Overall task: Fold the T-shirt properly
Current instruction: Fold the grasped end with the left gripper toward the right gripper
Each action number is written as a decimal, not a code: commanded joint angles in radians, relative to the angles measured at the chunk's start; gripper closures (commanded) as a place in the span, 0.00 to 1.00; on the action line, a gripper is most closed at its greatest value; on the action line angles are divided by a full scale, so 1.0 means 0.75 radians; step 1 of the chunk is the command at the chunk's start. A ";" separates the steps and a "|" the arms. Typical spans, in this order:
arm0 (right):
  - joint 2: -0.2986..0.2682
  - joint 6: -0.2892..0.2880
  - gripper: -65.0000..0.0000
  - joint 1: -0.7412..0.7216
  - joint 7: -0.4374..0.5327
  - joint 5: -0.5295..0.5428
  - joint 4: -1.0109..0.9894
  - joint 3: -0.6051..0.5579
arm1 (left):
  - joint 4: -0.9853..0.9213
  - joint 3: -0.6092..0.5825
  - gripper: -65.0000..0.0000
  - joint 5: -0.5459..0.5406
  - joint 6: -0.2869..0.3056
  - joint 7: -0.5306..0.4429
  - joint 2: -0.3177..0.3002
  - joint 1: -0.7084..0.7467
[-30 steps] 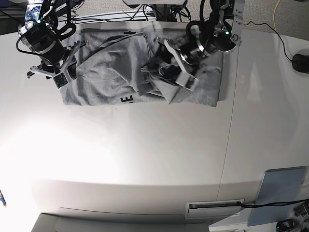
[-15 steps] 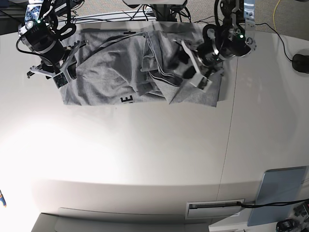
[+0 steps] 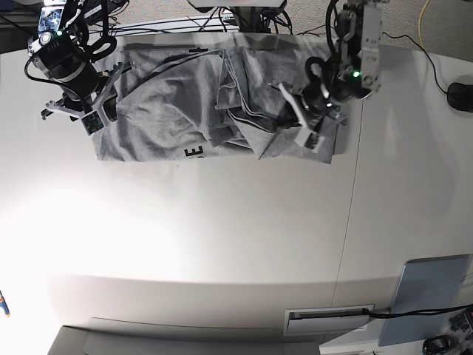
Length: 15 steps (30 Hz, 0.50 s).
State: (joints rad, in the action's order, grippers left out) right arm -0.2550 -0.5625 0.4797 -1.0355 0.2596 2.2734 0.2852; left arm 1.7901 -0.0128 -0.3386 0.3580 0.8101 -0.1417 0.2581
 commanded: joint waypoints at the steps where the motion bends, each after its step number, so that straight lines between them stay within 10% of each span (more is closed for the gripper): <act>1: -0.014 0.003 0.80 -0.001 0.025 0.007 0.023 0.006 | 0.002 -0.033 1.00 0.006 0.013 -0.024 0.000 -0.030; 8: -0.014 0.003 0.80 -0.001 0.008 0.006 0.023 0.007 | -0.095 -0.191 1.00 0.181 -0.133 -0.028 0.001 -0.158; 15: -0.014 0.004 0.80 -0.001 0.015 0.007 0.023 0.007 | -0.095 -0.269 1.00 -0.036 -0.093 -0.180 0.001 -0.270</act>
State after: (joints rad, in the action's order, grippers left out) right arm -0.2550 -0.5625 0.4797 -1.0428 0.2596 2.2734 0.2852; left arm 1.7016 -0.2153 -0.3569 0.2848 0.6941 -0.1413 0.0685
